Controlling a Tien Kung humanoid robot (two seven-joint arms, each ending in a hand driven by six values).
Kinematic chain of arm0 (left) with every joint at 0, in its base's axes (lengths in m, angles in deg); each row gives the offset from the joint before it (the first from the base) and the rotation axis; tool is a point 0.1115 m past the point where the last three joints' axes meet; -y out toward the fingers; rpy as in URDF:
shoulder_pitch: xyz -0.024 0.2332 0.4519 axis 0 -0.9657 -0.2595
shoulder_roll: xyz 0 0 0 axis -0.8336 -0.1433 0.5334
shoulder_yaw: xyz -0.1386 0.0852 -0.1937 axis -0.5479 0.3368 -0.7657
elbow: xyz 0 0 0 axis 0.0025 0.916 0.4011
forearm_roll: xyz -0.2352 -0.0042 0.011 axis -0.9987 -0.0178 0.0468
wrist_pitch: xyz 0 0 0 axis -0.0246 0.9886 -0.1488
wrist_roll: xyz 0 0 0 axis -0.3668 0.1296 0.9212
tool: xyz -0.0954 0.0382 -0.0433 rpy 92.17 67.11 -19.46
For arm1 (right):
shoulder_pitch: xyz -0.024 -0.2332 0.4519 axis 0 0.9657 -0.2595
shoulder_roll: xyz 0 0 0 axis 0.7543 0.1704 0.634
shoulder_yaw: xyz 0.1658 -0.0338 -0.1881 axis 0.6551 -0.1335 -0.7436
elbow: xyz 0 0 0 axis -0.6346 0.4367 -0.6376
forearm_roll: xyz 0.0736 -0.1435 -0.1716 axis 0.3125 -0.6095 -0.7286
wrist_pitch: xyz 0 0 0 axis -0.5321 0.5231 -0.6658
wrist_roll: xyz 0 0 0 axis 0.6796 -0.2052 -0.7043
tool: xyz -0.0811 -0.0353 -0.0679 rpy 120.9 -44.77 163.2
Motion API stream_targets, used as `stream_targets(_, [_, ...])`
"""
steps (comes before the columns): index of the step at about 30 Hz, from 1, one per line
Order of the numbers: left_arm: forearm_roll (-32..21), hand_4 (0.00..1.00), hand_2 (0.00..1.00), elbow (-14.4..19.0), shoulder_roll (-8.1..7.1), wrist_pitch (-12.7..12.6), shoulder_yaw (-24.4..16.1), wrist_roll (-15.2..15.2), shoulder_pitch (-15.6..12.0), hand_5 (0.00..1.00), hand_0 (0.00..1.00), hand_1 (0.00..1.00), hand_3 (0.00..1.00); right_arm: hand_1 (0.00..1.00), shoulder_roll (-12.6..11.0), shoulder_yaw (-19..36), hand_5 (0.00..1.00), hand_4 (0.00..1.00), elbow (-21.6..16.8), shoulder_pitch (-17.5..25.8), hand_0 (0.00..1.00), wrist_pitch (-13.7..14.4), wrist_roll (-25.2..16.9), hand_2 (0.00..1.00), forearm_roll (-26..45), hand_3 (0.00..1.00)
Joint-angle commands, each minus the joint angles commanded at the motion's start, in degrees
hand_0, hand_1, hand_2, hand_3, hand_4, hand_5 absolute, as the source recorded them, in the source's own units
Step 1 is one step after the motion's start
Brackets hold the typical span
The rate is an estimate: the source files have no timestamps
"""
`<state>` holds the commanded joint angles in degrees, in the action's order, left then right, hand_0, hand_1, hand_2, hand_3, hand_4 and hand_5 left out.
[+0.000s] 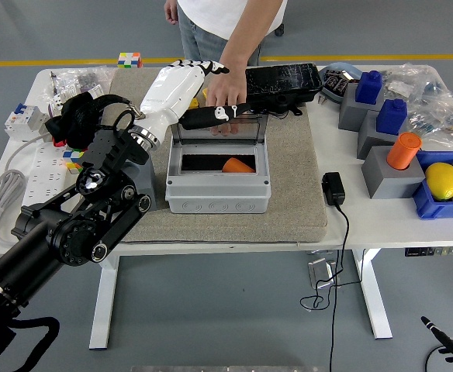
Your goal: Fetch the battery,place it into the box,close the lid of the box
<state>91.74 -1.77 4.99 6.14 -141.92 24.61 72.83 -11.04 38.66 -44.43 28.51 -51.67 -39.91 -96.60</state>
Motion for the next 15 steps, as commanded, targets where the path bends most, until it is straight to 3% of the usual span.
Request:
stream_targets(1, [0.0,0.998,0.72,-0.3,-0.1,0.0,-0.5,0.1,-0.1,0.998,0.718,0.73,0.729,0.803,0.0,0.3,0.998,0.998,0.0,0.1,0.873,0.0,0.0,0.774,-0.2,0.859])
stream_targets(8, [-0.9,0.998,0.708,-1.6,-0.59,1.0,-2.3,0.3,-1.0,0.998,0.702,0.72,0.722,0.803,0.0,0.7,0.998,0.998,0.0,0.2,0.873,0.0,0.1,0.774,-0.5,0.859])
stream_targets(12, [-1.5,0.998,0.708,-0.9,-0.99,3.0,-2.1,-0.3,-1.5,0.998,0.702,0.72,0.722,0.803,0.0,0.8,0.998,0.998,0.0,0.2,0.873,0.0,0.1,0.774,-0.8,0.859])
stream_targets(13, [-1.5,0.998,0.678,-0.8,-1.01,3.6,-2.2,-0.5,-1.6,0.998,0.632,0.694,0.686,0.803,-0.1,0.8,0.998,0.998,0.0,0.2,0.872,0.0,0.1,0.774,-0.8,0.859])
stream_targets(15, [-1.6,0.998,0.678,-1.0,-0.99,4.2,-2.2,-0.7,-1.8,0.998,0.632,0.694,0.686,0.803,-0.1,0.7,0.998,0.998,0.0,0.2,0.872,0.0,0.1,0.774,-0.7,0.859])
